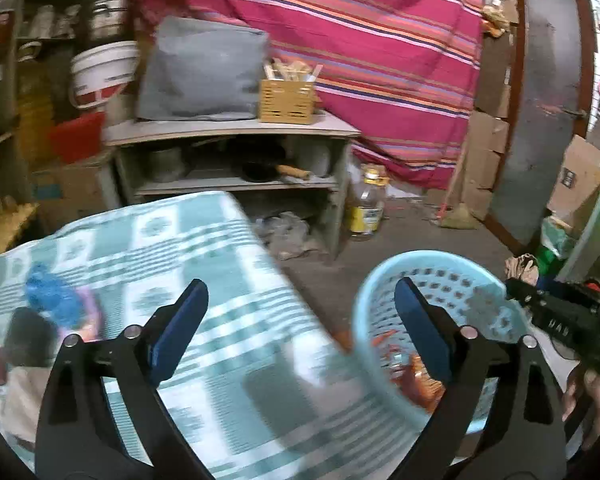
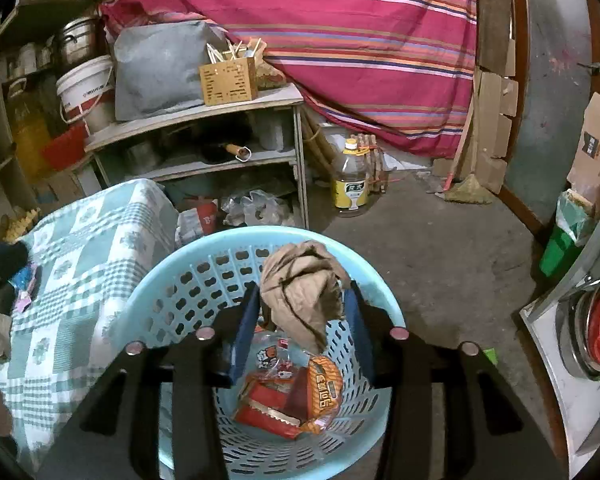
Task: Collect trash
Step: 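Open both tools to drop the orange bag and brown cloth into the basket, then move both tools back over the table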
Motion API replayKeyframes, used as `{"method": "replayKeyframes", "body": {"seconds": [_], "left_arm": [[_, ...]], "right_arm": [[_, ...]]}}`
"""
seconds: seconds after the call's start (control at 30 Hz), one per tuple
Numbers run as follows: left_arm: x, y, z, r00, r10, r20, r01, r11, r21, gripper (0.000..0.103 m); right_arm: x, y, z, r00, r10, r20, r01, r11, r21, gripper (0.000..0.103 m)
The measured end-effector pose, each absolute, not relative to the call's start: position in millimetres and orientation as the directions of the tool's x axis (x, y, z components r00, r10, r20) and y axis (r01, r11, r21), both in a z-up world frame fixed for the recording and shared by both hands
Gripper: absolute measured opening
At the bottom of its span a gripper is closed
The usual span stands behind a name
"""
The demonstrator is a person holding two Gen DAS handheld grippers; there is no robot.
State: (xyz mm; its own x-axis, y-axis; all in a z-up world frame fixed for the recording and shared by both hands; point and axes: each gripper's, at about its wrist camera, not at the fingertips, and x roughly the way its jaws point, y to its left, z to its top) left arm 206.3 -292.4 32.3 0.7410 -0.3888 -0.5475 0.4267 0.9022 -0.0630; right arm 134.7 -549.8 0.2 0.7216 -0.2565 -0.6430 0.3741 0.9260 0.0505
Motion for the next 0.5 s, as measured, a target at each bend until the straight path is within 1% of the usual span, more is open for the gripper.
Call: {"method": "replayKeyframes", "body": {"seconds": [0.07, 0.13, 0.2, 0.27, 0.3, 0.37, 0.5], "left_arm": [[206, -267, 35, 0.755, -0.359, -0.549, 0.394, 0.917, -0.058, 0.095], [207, -242, 37, 0.765, -0.336, -0.55, 0.363, 0.929, -0.063, 0.096], [208, -211, 39, 0.775, -0.305, -0.553, 0.325, 0.944, -0.066, 0.097], [207, -182, 40, 0.788, -0.268, -0.555, 0.287, 0.956, -0.055, 0.097], [205, -172, 39, 0.793, -0.253, -0.555, 0.273, 0.961, -0.048, 0.097], [204, -139, 40, 0.81, -0.2, -0.551, 0.222, 0.975, -0.027, 0.097], [209, -79, 38, 0.817, -0.122, -0.564, 0.126, 0.991, -0.032, 0.097]], "right_arm": [[134, -549, 1, 0.723, -0.269, -0.636, 0.386, 0.921, 0.05, 0.071], [136, -548, 1, 0.717, -0.274, -0.641, 0.395, 0.917, 0.051, 0.073], [137, -546, 1, 0.712, -0.273, -0.647, 0.405, 0.912, 0.061, 0.078], [138, -539, 3, 0.715, -0.255, -0.651, 0.401, 0.913, 0.082, 0.079], [137, -532, 6, 0.721, -0.244, -0.648, 0.391, 0.916, 0.09, 0.083], [139, -520, 10, 0.731, -0.243, -0.637, 0.382, 0.92, 0.086, 0.088], [149, -482, 17, 0.753, -0.209, -0.624, 0.331, 0.94, 0.084, 0.088]]}}
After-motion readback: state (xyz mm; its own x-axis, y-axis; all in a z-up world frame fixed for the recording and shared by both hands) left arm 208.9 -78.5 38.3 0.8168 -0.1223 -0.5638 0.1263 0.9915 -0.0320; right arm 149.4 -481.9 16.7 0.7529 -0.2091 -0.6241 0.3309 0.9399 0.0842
